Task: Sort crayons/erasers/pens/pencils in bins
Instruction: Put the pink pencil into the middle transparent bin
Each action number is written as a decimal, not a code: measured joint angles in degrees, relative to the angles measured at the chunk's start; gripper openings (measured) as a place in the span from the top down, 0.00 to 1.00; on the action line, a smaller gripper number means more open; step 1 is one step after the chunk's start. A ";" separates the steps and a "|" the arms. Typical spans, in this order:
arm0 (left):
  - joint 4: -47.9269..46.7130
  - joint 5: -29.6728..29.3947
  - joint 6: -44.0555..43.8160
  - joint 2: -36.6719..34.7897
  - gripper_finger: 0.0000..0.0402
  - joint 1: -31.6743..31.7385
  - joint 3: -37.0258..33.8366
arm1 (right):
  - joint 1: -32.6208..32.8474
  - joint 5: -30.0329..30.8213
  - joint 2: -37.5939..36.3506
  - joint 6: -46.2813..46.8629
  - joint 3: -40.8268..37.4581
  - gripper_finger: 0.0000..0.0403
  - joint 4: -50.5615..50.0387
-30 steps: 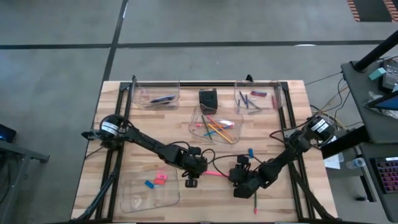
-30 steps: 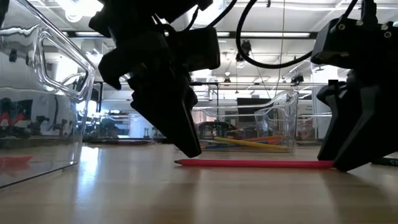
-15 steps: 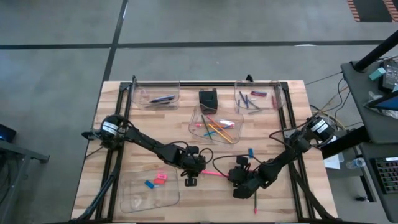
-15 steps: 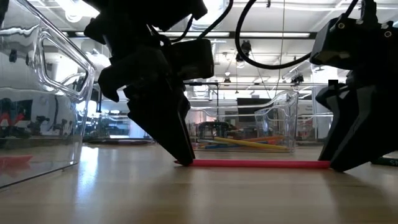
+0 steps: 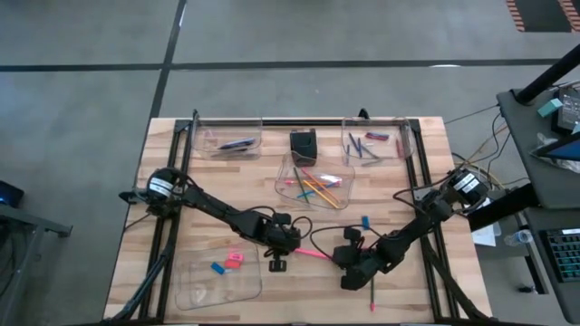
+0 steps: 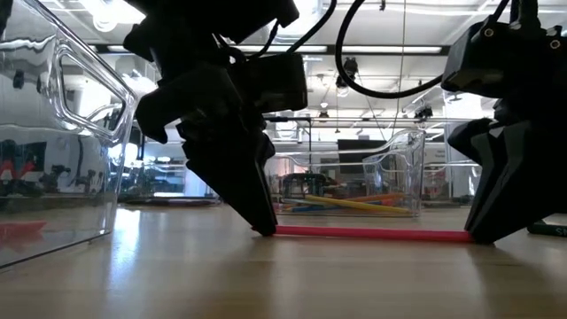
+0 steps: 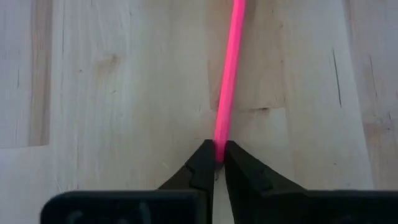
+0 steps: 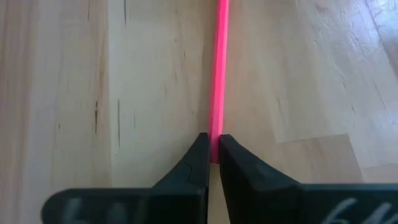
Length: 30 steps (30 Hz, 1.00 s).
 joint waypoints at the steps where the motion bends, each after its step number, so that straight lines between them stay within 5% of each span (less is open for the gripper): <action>1: -0.19 0.02 0.25 0.02 0.98 0.00 0.22 | 0.00 -0.02 -0.13 -0.04 0.16 0.97 -0.14; 30: -6.07 -4.70 4.72 -7.17 1.00 -0.70 6.81 | -0.39 5.47 -6.10 -4.98 12.03 0.98 -16.03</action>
